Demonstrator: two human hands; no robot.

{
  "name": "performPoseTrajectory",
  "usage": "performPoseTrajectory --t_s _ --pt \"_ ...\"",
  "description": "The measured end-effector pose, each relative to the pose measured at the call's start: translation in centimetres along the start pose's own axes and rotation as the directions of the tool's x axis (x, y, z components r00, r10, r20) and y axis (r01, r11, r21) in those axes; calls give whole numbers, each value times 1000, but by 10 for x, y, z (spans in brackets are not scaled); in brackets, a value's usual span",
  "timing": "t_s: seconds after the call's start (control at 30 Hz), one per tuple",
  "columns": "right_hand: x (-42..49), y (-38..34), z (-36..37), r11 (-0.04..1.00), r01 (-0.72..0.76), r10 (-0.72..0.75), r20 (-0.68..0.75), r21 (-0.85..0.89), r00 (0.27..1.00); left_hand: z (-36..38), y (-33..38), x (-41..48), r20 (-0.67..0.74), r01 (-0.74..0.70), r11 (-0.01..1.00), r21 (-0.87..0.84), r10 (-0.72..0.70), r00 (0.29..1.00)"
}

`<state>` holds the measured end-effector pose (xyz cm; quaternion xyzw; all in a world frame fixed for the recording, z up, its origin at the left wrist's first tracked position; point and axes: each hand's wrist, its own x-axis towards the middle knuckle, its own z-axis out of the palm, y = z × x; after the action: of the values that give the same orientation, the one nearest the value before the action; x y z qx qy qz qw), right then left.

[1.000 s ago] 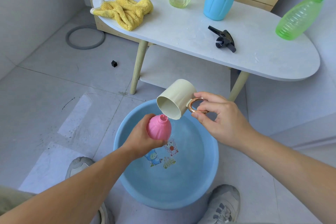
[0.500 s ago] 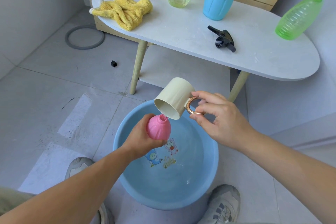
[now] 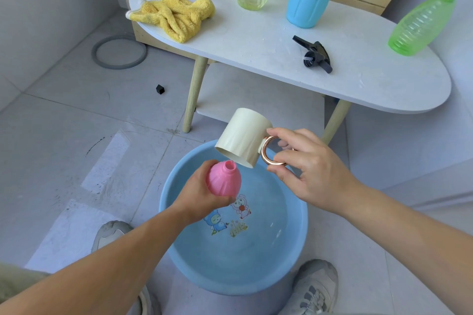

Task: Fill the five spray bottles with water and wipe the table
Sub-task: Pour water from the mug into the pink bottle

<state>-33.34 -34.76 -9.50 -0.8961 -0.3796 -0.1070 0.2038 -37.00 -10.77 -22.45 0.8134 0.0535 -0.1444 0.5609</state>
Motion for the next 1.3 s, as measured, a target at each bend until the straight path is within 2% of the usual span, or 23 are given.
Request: performPoseTrajectory --t_s 0.17,0.23,0.27,0.33,0.4,0.43,0.47,0.53,0.77,0.93,1.13,1.3 --pt "1 0 1 989 121 -122 -7 -89 992 0 2 0 1 1 1000 0 -1 1000" --pt "0 0 3 991 102 -104 -16 -87 994 0 2 -1 -1 3 1000 1 -3 1000" --pt "0 -1 3 997 46 -47 -23 -63 999 0 2 -1 -1 7 1000 -4 -7 1000" --pt "3 -7 1 977 -194 198 -31 92 980 -1 2 -1 -6 10 1000 -11 -10 1000" --pt "7 -11 -1 821 -461 482 24 337 876 -1 3 -1 -12 10 1000 -19 -10 1000" --pt "9 -11 -1 724 -540 569 71 430 819 -1 4 -1 -13 9 1000 -24 -10 1000" --pt "10 -10 -1 659 -582 617 100 477 781 -1 5 -1 -15 8 1000 -29 -9 1000" --pt "13 -9 -4 593 -622 666 122 511 736 -2 11 0 -16 5 999 -39 -5 1000" --pt "14 -5 -22 466 -655 769 93 595 632 -8 43 2 -38 -69 994 -83 66 997" --pt "21 -7 -53 429 -595 789 39 680 614 -19 80 0 -21 -136 987 -83 135 991" --pt "32 24 -117 342 -451 862 -84 824 500 -33 157 6 -31 -264 963 -57 262 964" --pt "25 74 -155 302 -453 912 -116 839 393 -33 220 20 2 -352 936 -4 352 936"
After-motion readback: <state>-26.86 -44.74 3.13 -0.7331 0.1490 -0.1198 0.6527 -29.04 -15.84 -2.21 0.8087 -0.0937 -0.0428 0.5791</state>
